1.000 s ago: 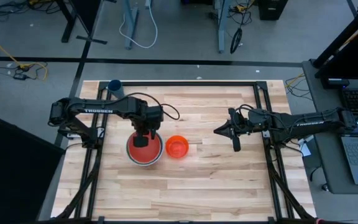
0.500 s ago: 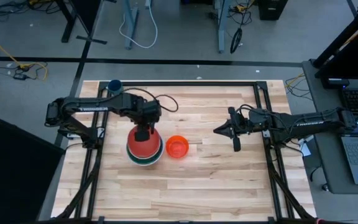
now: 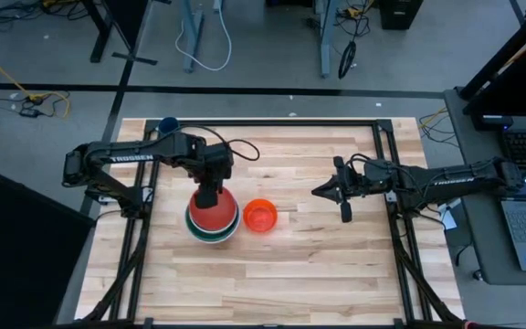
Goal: Nest bowls inside each other
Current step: Stack the orange bowl on top of the white bowl
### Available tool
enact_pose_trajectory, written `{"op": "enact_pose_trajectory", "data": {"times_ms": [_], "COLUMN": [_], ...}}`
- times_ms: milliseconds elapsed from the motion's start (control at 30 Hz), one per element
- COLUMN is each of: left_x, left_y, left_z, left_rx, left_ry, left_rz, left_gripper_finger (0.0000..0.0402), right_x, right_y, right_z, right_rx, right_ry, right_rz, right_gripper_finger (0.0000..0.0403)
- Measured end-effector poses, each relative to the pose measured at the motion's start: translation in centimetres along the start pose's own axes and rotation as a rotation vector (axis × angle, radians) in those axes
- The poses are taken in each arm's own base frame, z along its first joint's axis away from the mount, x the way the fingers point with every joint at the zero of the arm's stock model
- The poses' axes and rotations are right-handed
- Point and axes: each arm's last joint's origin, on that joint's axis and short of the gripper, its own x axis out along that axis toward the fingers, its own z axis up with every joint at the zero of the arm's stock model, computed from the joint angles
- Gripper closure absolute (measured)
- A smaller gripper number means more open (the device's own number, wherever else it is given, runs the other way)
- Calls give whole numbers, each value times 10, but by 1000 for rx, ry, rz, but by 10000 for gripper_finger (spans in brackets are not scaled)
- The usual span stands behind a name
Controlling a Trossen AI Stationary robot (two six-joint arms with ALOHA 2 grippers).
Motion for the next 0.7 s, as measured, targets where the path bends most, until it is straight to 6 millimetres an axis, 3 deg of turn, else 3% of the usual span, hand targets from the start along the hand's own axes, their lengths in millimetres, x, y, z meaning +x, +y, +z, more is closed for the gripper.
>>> {"op": "enact_pose_trajectory", "data": {"times_ms": [500, 700], "left_x": [8, 1], "left_y": [-1, -2], "left_z": [1, -3], "left_rx": [-21, -25], "left_ry": [-21, -43], "left_rz": [-36, -31], "left_gripper_finger": [327, 327], "right_x": [0, 0], "right_y": [0, 0], "right_z": [0, 0], "right_rx": [-12, -11], "right_ry": [1, 2], "right_rz": [0, -1], "right_gripper_finger": [403, 403]}}
